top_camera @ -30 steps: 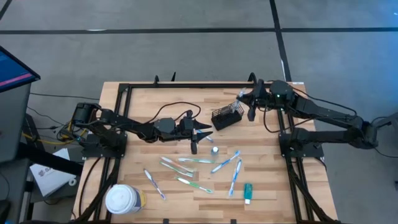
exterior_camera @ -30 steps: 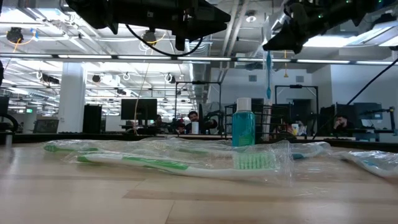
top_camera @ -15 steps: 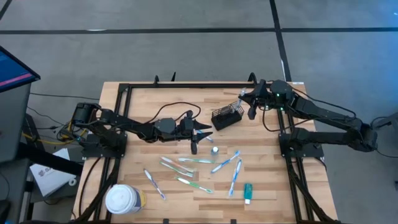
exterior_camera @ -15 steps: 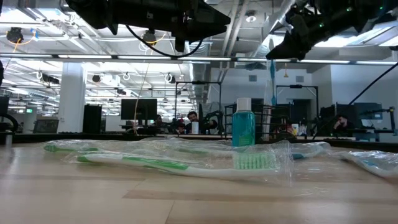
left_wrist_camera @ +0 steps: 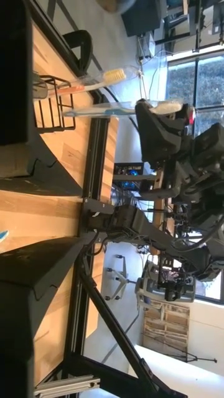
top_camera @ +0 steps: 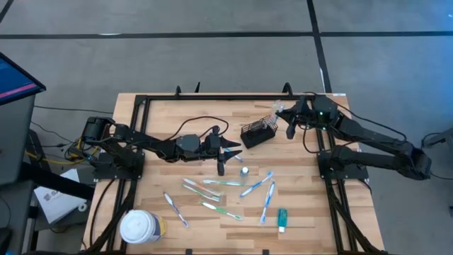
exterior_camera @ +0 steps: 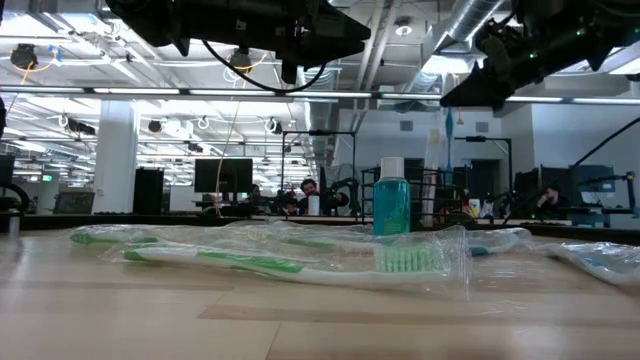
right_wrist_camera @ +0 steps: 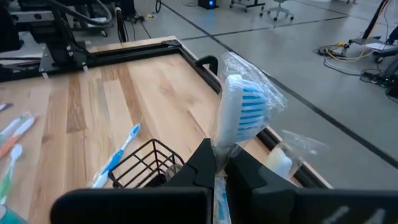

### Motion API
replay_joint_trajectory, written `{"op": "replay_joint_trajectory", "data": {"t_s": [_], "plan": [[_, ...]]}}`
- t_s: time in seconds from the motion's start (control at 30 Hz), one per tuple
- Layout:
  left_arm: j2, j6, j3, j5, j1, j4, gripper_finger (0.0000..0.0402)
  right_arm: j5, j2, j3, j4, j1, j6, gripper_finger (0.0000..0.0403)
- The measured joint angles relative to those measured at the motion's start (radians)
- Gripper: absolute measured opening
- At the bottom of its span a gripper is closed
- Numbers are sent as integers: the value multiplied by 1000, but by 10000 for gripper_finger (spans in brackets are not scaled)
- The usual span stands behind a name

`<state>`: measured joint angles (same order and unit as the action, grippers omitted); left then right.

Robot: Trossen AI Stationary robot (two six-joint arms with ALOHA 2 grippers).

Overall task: Pick & Place toothbrushing station
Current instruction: Put the blue toothbrush into the mesh organizer

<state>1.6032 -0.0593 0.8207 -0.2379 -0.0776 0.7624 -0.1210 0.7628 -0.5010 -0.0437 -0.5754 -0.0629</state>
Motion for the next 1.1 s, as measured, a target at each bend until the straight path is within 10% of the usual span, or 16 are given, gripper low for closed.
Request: {"op": "replay_joint_trajectory", "data": {"t_s": [1.1], "plan": [[0, 2, 0, 0, 0, 0, 110, -66, 171, 189, 310, -49, 64, 7]]}}
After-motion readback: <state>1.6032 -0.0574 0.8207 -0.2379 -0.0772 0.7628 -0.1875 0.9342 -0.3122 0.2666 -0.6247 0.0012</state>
